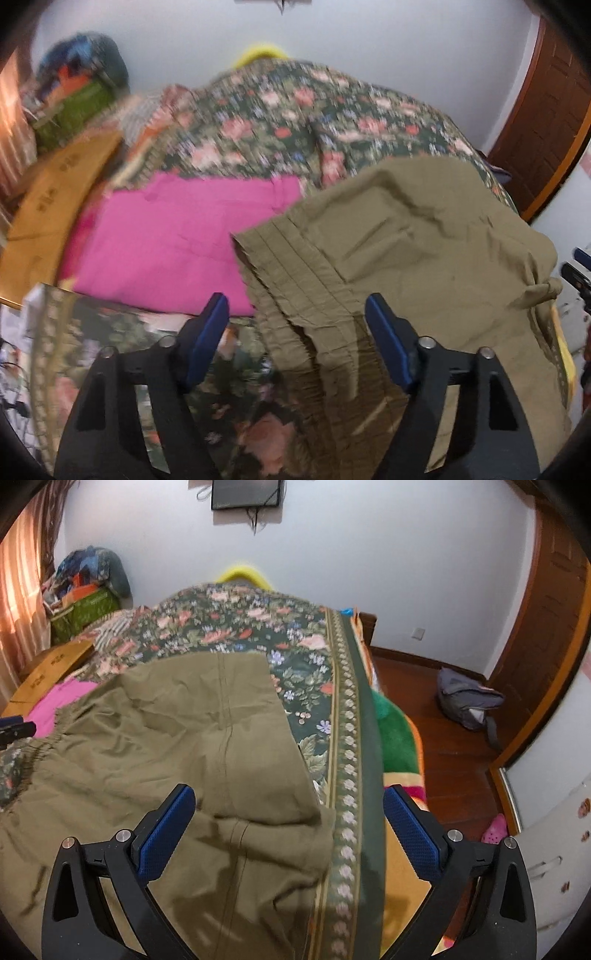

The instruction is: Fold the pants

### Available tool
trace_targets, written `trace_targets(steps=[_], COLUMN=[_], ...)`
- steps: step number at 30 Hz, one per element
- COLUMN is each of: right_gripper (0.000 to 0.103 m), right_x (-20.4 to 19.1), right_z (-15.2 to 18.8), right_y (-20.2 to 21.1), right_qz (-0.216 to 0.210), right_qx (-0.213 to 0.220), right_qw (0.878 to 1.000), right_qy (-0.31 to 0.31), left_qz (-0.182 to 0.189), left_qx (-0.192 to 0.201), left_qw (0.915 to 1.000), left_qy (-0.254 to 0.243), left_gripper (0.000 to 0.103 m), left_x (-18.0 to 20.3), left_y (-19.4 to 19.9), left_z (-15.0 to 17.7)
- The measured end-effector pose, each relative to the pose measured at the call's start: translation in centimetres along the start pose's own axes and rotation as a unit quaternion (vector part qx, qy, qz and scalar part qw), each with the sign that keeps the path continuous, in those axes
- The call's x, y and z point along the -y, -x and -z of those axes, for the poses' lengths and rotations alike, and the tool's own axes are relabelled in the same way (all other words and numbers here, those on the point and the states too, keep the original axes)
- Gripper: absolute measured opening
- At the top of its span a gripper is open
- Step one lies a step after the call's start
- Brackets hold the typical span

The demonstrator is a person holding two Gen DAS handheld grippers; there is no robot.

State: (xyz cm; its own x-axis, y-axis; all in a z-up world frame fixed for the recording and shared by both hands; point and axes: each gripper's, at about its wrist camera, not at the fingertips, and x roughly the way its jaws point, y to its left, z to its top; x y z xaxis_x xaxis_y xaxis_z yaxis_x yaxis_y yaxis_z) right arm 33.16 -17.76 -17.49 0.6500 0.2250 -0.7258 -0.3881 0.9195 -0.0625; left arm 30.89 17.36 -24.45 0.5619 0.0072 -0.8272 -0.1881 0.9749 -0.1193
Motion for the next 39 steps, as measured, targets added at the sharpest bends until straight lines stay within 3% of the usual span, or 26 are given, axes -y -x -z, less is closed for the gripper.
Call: trace_targets(steps=[2,5,7,10,13,16,20,23,25,26,33,39], right_gripper=[0.098,0.08,0.055,0.03,0.015,0.014,0.016,0.031,0.057,0.061,0.066,0.066], right_x=[0.2,0.2,0.5,0.6,0.5,0.3,0.2,0.2,0.2,0.1,-1.0,-1.3], right_z=[-0.3,-0.7,-0.8,-1.0,-1.2,-1.2,-1.8,-2.8,-3.8,-4.4,-8.6,-11.2], right_y=[-1.2,-3.1,-4.1,-4.9,-5.1,-5.0,-5.1,-4.0,-3.3,-3.0,-4.5,-10.1], right_qz=[-0.003,-0.016,-0.048,-0.079,-0.091,-0.087,-0.079,-0.068,-0.064,-0.059,-0.082,-0.112], right_qx=[-0.007,-0.028,-0.04,-0.05,-0.046,-0.047,-0.063,-0.051,-0.033,-0.022,-0.007,-0.05], right_qw=[1.0,0.999,0.998,0.995,0.994,0.995,0.995,0.996,0.997,0.998,0.996,0.992], right_qy=[0.002,0.002,-0.012,-0.031,-0.033,-0.024,-0.006,0.01,0.017,0.019,0.03,0.034], left_qz=[0.014,0.032,0.028,0.005,-0.025,-0.034,-0.003,-0.006,-0.018,-0.021,-0.018,0.003], left_qx=[-0.014,-0.022,-0.024,-0.02,-0.015,-0.016,-0.016,0.005,0.019,0.021,0.003,-0.018], left_qw=[0.9998,0.9992,0.9991,0.9984,0.9955,0.9944,0.9979,0.9977,0.9971,0.9973,0.9988,0.999], left_qy=[-0.001,-0.01,-0.019,-0.053,-0.09,-0.098,-0.063,-0.067,-0.071,-0.068,-0.044,-0.04], left_gripper=[0.067,0.059,0.057,0.055,0.056,0.056,0.056,0.056,0.056,0.056,0.056,0.056], left_x=[0.2,0.8,1.0,1.8,2.5,2.2,0.8,0.4,-0.1,-0.4,-3.2,-4.5], left_y=[-1.2,-2.4,-2.9,-3.4,-3.7,-4.1,-3.2,-1.7,-1.0,-1.0,-3.4,-6.4], left_z=[0.2,0.6,0.9,1.2,1.6,1.3,0.6,-0.2,-1.2,-1.6,-4.0,-4.7])
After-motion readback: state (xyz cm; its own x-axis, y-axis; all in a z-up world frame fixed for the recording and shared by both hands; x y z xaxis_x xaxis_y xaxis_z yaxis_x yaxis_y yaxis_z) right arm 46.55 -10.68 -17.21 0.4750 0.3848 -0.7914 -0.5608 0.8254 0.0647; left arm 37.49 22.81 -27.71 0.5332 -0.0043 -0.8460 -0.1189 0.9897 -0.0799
